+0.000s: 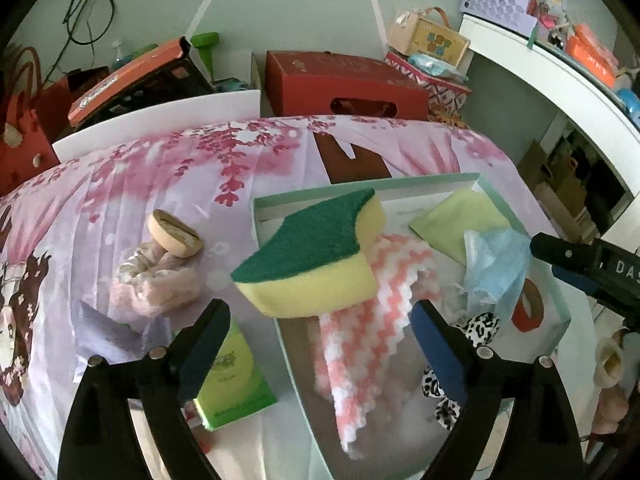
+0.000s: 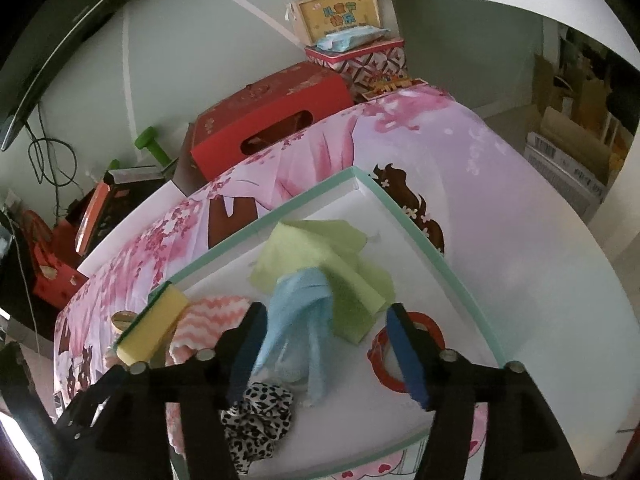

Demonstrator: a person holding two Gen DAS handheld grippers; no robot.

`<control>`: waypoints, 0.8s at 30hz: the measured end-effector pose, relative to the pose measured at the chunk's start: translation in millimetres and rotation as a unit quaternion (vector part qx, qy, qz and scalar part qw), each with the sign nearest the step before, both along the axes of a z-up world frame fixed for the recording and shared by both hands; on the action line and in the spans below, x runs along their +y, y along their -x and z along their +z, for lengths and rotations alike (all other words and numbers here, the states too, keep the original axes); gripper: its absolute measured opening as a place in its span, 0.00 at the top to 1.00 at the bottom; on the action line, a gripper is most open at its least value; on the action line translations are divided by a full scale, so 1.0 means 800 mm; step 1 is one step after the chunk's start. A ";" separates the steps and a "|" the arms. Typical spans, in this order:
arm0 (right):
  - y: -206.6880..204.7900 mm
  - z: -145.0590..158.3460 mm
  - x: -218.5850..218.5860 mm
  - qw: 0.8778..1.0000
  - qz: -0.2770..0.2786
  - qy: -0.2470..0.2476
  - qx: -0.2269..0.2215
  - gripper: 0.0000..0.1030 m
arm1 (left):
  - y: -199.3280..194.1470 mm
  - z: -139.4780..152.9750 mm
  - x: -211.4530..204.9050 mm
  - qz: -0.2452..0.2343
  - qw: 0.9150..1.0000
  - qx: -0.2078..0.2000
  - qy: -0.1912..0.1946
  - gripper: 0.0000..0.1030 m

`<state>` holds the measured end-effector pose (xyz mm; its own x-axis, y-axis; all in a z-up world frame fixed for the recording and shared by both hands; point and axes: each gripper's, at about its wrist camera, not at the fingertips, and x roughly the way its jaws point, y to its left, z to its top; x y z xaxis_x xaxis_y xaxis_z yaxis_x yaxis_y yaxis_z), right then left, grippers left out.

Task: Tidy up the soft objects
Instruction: 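Open the right gripper to drop the blue mask into the tray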

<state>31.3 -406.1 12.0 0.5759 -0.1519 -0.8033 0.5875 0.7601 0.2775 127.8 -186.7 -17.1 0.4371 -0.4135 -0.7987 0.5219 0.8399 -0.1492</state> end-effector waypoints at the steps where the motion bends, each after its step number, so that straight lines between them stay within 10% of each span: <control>1: 0.000 0.000 0.001 1.000 0.002 0.001 0.001 0.32 | 0.001 0.002 0.002 0.002 1.000 -0.001 0.002 0.08; 13: -0.001 -0.004 0.000 1.000 -0.003 0.007 0.011 0.00 | 0.002 0.012 0.037 0.047 0.999 0.001 0.015 0.02; 24: 0.001 -0.006 -0.002 1.000 -0.012 0.010 0.017 0.00 | -0.010 0.014 0.081 0.112 0.993 0.012 0.017 0.02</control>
<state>30.8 -407.8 7.4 0.5446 -0.1808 -0.8190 0.6143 0.7508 0.2427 135.5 -121.8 -5.7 0.5015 -0.3352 -0.7976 0.3182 0.9287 -0.1903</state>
